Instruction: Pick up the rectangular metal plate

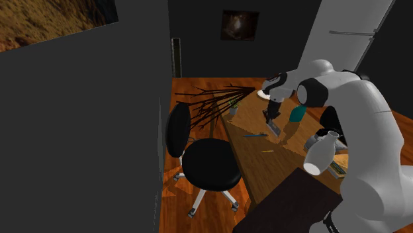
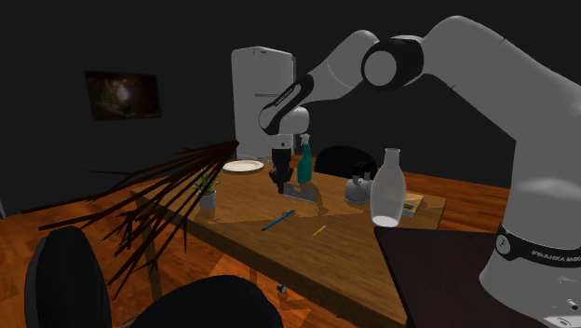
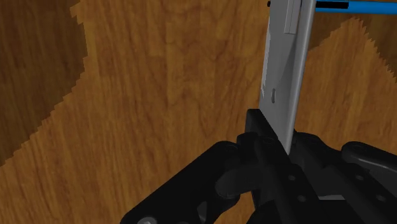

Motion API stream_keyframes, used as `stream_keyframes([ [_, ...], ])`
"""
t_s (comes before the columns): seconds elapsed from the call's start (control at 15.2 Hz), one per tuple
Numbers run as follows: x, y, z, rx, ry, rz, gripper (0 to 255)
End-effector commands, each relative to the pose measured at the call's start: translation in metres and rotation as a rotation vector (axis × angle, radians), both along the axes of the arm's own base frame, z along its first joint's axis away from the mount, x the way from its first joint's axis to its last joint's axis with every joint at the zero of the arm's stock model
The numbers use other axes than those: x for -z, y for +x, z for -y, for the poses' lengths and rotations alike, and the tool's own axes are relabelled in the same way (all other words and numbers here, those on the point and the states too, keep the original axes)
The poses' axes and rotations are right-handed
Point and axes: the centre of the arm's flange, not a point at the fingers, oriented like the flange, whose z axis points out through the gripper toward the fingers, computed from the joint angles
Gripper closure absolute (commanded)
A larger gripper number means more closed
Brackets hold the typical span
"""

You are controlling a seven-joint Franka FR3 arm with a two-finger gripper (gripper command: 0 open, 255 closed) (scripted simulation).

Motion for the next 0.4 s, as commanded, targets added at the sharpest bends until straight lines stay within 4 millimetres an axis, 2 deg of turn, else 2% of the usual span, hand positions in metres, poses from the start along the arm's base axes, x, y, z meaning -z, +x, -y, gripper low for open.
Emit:
stream_keyframes([
  [0.0, -0.012, 0.001, 0.0, 0.0, 0.0, 0.0, 255],
  [0.2, -0.027, 0.001, 0.0, 0.0, 0.0, 0.0, 255],
  [0.33, -0.028, 0.001, 0.0, 0.0, 0.0, 0.0, 255],
])
